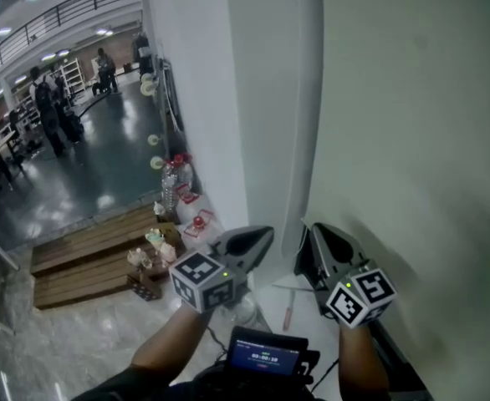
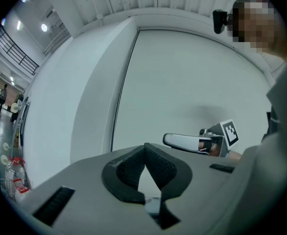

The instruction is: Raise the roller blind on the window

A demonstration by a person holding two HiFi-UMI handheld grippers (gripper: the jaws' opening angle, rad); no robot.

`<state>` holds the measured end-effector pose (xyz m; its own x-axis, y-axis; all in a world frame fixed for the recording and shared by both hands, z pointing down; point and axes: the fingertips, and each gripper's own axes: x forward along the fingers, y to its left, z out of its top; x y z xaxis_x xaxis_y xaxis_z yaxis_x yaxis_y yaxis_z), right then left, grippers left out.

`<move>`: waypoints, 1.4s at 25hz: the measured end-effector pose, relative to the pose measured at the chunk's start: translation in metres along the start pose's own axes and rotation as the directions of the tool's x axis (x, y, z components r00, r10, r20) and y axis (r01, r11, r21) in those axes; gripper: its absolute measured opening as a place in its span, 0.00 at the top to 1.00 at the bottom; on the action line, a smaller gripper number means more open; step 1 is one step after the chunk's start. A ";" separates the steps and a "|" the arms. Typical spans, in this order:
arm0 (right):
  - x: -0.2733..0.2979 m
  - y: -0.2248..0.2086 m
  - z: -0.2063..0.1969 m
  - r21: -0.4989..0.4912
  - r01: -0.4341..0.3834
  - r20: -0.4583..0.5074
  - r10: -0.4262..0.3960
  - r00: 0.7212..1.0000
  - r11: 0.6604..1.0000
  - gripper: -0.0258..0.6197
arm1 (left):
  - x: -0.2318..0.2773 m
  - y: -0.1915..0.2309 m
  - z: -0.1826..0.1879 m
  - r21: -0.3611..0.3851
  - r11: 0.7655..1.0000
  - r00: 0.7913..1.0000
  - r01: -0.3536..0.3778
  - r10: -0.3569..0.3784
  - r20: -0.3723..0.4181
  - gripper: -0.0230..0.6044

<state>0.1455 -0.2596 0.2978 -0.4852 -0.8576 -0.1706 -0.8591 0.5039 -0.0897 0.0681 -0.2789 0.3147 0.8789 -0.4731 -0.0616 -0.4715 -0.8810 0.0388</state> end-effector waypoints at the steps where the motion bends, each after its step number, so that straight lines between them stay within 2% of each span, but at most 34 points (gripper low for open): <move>1: 0.005 -0.003 -0.002 -0.003 0.010 -0.005 -0.010 1.000 1.000 0.92 | 0.002 0.005 0.000 0.001 1.000 1.000 0.004 -0.004 -0.001 0.98; 5: 0.031 -0.017 -0.006 -0.015 0.021 -0.007 -0.021 1.000 1.000 0.90 | 0.013 0.024 0.001 0.004 1.000 1.000 0.016 -0.016 -0.013 0.98; 9: 0.050 -0.032 -0.005 0.002 0.064 -0.016 -0.064 0.998 0.998 0.90 | 0.022 0.040 0.002 0.001 1.000 0.999 0.023 -0.023 -0.026 0.98; 15: 0.073 -0.055 0.001 -0.019 0.095 -0.021 -0.095 0.995 0.995 0.85 | 0.040 0.050 0.010 -0.008 0.999 0.998 0.050 -0.051 -0.027 0.98; 21: 0.098 -0.073 -0.008 -0.072 0.111 -0.067 -0.115 0.991 0.991 0.75 | 0.054 0.068 0.012 -0.016 0.998 0.998 0.053 -0.053 -0.033 0.98; 29: 0.132 -0.108 -0.002 -0.034 0.164 -0.067 -0.166 0.984 0.986 0.75 | 0.065 0.080 0.012 -0.020 0.997 0.996 0.078 -0.079 -0.046 0.98; 35: 0.158 -0.131 -0.015 -0.051 0.212 -0.091 -0.216 0.972 0.976 0.75 | 0.068 0.088 0.010 -0.006 0.996 0.995 0.088 -0.088 -0.044 0.98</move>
<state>0.1790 -0.4630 0.2971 -0.3008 -0.9520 -0.0572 -0.9496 0.3045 -0.0740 0.0858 -0.3891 0.3038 0.9193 -0.3931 -0.0205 -0.3922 -0.9191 0.0392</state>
